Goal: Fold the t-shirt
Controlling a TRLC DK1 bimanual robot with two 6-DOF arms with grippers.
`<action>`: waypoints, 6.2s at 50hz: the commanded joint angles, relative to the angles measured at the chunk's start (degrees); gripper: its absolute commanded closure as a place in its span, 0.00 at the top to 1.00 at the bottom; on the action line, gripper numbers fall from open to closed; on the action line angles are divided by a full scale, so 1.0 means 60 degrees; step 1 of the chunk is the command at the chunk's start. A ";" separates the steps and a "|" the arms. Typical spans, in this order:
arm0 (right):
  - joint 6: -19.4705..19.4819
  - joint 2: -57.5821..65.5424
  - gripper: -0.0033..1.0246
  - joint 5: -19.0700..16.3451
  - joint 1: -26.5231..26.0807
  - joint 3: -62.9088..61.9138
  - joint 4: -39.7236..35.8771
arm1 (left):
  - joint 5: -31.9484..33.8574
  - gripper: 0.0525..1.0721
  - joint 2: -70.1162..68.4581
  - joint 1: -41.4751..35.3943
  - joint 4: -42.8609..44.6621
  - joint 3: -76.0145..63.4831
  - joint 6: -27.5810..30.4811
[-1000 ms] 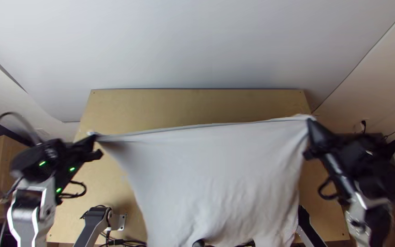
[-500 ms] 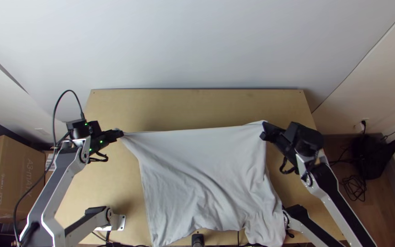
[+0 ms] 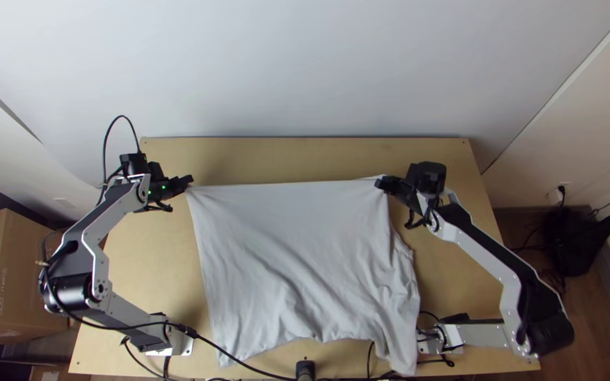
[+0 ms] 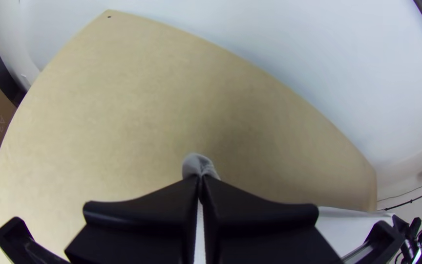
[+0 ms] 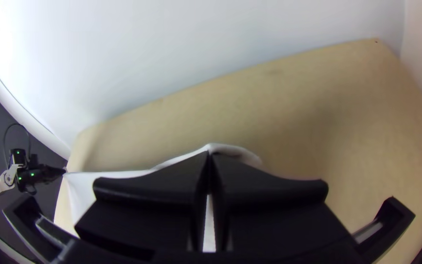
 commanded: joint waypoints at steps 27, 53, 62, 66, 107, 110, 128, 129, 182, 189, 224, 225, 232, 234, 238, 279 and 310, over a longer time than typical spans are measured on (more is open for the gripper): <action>-0.0981 0.4969 0.03 0.0092 -0.0633 0.5406 0.0621 | -0.0221 0.03 0.3441 -0.0010 -0.0734 0.4828 -0.0435; 0.0016 0.4837 0.96 0.0721 -0.1087 0.7413 -0.0755 | -0.0163 0.95 0.3031 0.0020 -0.3386 0.7142 -0.0582; 0.0543 0.3489 0.96 0.0458 -0.1556 0.7486 -0.3890 | 0.0804 0.95 0.1625 0.0196 -0.4543 0.7084 -0.0904; 0.0528 0.2874 0.96 0.0165 -0.1864 0.7061 -0.4755 | 0.1039 0.95 0.0761 0.0093 -0.4806 0.6644 -0.0860; -0.1376 -0.3029 0.84 -0.1051 -0.3021 -0.0175 -0.9706 | 0.1786 0.95 -0.6505 -0.1313 -0.6213 0.1019 -0.0904; -0.1420 -0.3000 0.84 -0.1139 -0.2977 -0.0497 -0.9750 | 0.1786 0.95 -0.6666 -0.1313 -0.6271 0.0814 -0.0802; -0.1376 -0.2575 0.68 -0.1183 -0.1600 -0.1816 -0.9779 | 0.1756 0.95 -0.6988 -0.1328 -0.6301 0.0360 -0.0699; -0.1361 -0.2517 0.68 -0.1183 -0.1527 -0.1845 -0.9779 | 0.1756 0.95 -0.6988 -0.1328 -0.6315 0.0360 -0.0699; -0.0614 -0.2517 0.03 -0.0568 -0.0091 -0.2621 -0.7831 | -0.1510 0.95 -0.6637 -0.2822 -0.9553 -0.1603 0.2509; -0.0424 -0.2912 0.03 -0.0568 -0.0077 -0.2431 -0.8006 | -0.1818 0.95 -0.6607 -0.3906 -0.9904 -0.2365 0.2392; 0.0147 -0.3777 0.03 -0.0568 0.0041 -0.1391 -0.8973 | -0.1803 0.92 -0.4469 -0.8227 -0.8234 -0.4342 -0.0392; 0.0147 -0.3777 0.03 -0.0568 0.0041 -0.1362 -0.8973 | -0.1818 0.87 -0.4425 -0.8227 -0.8161 -0.4342 -0.0406; 0.0147 -0.3747 0.03 -0.0568 0.0026 -0.1318 -0.8973 | -0.1803 0.73 -0.4176 -0.8345 -0.7883 -0.4342 -0.0392; 0.0147 -0.3747 0.03 -0.0568 0.0026 -0.1318 -0.8988 | -0.1818 0.71 -0.4132 -0.8476 -0.7839 -0.4372 -0.0406; 0.0147 -0.3747 0.03 -0.0553 0.0026 -0.1274 -0.8988 | -0.1818 0.39 -0.4102 -0.8740 -0.7765 -0.4386 -0.0479; -0.1127 -0.4509 0.03 0.0341 -0.1014 0.0118 -0.7508 | -0.1950 0.03 -0.5509 -0.3847 -0.6271 -0.1998 0.1571; -0.2504 -0.2151 0.03 0.0443 -0.1336 0.5552 -0.5677 | -0.2052 0.03 -0.5040 -0.1562 -0.4191 0.2909 0.2128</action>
